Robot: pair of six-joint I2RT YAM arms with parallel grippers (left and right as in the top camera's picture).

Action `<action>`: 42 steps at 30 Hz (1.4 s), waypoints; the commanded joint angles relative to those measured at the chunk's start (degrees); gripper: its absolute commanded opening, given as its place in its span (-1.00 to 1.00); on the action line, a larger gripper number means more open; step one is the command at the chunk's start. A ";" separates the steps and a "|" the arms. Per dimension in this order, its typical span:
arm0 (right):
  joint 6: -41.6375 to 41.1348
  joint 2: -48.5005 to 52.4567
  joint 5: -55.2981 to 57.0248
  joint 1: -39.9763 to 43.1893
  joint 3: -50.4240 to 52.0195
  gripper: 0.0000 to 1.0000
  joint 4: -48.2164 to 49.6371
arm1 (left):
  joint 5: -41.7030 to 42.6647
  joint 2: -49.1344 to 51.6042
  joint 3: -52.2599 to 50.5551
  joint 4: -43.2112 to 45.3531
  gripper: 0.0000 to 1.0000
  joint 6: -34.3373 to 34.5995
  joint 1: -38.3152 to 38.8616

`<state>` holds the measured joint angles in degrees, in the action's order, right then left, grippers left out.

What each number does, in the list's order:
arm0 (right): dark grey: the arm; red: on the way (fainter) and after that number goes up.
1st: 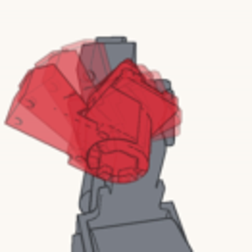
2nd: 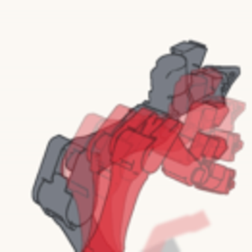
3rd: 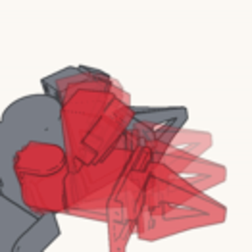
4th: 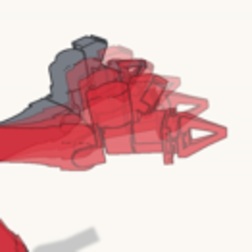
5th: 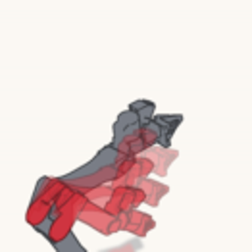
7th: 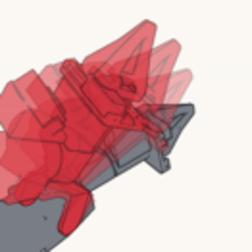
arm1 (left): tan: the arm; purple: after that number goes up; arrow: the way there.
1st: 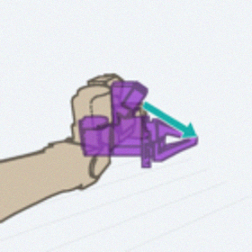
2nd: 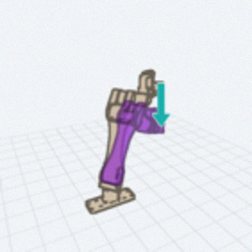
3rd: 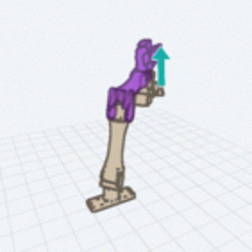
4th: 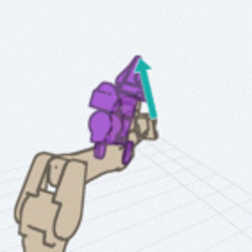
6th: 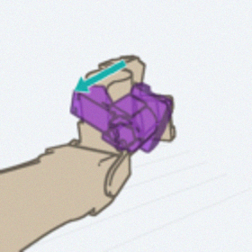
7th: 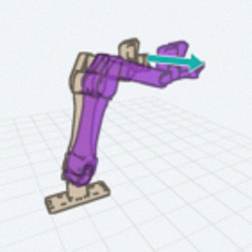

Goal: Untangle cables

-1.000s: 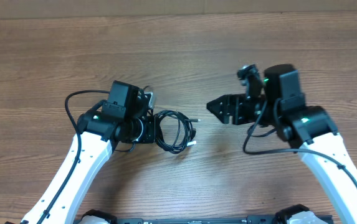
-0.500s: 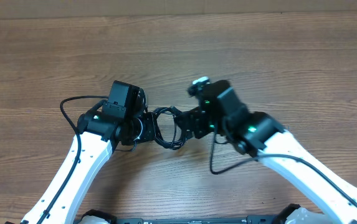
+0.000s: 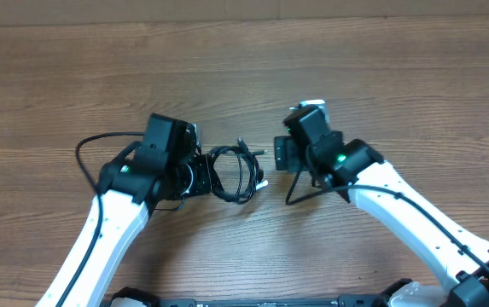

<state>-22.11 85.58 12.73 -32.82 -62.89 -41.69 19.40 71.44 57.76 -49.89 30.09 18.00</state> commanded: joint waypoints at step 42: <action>-12.66 0.42 -2.03 -6.86 -2.05 1.00 -10.51 | -20.70 -17.49 1.27 -0.33 -0.92 11.30 2.21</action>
<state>-32.69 86.41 13.26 -39.51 -64.49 -52.23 3.22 54.74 57.78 -51.00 36.23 20.58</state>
